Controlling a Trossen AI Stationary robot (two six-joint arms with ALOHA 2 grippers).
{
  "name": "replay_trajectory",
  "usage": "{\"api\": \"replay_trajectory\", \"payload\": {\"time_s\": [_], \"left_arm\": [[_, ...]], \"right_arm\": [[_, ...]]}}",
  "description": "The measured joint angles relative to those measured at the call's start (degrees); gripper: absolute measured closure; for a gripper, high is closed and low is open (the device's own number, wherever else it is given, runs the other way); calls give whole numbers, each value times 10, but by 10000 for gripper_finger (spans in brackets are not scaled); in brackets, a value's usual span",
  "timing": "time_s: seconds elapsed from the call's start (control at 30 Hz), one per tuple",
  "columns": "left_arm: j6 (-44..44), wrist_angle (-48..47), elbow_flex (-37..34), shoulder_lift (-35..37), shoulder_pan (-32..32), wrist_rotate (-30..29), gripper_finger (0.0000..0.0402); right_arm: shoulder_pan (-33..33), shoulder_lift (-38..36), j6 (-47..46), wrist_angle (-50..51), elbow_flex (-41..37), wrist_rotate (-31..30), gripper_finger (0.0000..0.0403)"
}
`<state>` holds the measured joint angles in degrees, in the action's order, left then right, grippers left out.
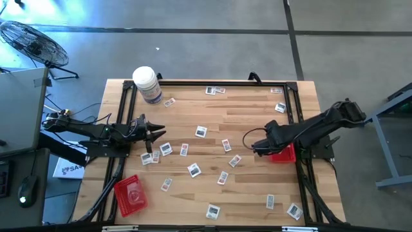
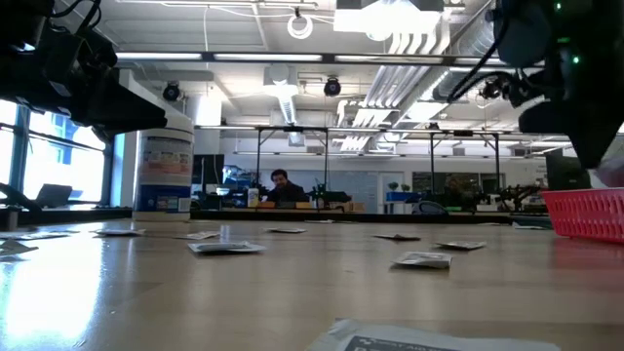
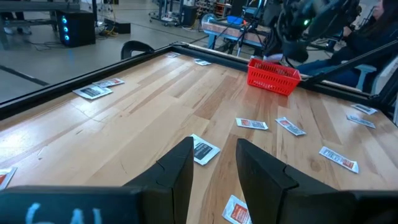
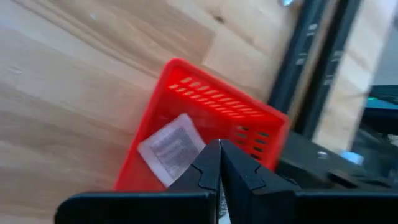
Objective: Pick & Place First Aid Supplies
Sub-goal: Put the towelette pack into the right red bin
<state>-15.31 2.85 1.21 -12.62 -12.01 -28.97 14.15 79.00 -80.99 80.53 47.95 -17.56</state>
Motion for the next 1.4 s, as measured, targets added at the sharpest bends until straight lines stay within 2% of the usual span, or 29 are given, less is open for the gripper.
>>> {"api": "replay_trajectory", "payload": {"time_s": [0.23,0.33,0.63,0.87,1.0,1.1,1.23,1.4], "left_arm": [[0,0,0,0,0,0,283],[0,0,0,0,0,0,283],[0,0,0,0,0,0,283],[0,0,0,0,0,0,283],[0,0,0,0,0,0,283],[0,0,0,0,0,0,283],[0,0,0,0,0,0,283],[0,0,0,0,0,0,283]], "right_arm": [[0,0,2,-90,-76,3,402],[0,2,0,-89,-66,2,399],[-3,2,4,-39,-18,15,349],[-20,2,0,68,107,-12,322],[-62,2,1,84,174,-66,322],[-111,2,12,72,191,-106,321],[-187,2,50,10,172,-129,309],[-271,2,27,-85,107,-153,292]]}}
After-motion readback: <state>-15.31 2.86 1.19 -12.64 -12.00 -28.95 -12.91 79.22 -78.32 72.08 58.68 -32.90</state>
